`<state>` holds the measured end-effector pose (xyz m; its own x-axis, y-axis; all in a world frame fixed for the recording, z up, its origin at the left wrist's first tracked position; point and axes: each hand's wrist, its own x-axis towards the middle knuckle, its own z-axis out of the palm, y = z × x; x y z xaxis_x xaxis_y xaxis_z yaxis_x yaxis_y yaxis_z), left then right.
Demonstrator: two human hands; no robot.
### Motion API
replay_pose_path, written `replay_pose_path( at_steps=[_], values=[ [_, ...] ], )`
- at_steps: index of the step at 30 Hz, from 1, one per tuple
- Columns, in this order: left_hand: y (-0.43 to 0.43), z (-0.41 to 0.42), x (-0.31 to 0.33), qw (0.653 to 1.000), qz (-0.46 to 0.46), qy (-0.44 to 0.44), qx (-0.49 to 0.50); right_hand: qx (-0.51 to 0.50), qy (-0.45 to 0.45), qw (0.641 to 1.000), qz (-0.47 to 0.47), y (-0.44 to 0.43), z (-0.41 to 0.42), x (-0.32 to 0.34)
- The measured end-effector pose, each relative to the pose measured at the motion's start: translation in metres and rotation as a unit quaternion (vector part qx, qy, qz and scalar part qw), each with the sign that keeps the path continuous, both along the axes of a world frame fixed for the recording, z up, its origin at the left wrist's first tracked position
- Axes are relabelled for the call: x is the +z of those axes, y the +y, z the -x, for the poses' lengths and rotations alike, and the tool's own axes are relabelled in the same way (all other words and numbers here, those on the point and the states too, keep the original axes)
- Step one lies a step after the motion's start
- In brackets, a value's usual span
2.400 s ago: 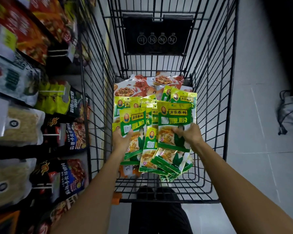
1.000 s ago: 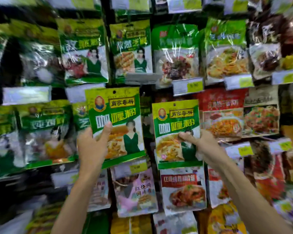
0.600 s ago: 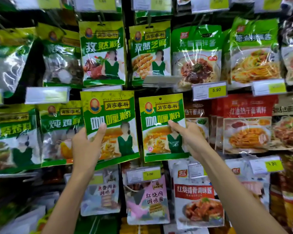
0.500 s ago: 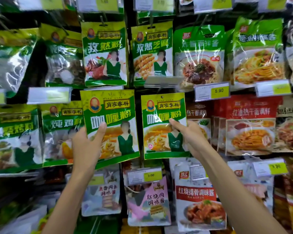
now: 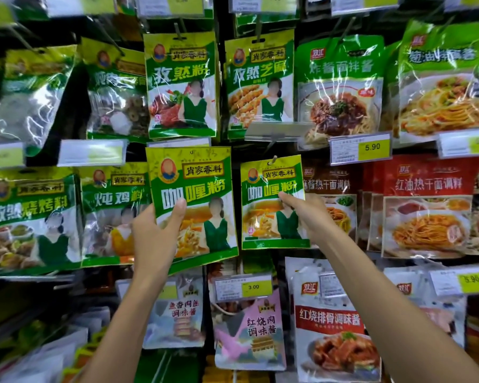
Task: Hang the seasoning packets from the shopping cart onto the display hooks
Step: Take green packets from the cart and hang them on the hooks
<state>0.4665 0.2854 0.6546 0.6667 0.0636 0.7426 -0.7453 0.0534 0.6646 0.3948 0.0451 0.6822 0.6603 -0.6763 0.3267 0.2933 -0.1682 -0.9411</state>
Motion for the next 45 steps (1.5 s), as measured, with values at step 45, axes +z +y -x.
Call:
replay_pose_path(
  at_steps=[45],
  values=[
    [-0.026,-0.006,0.045,0.886,-0.065,-0.331,0.318,0.061,-0.052,0.996,0.041,0.021,0.047,-0.03]
  ],
)
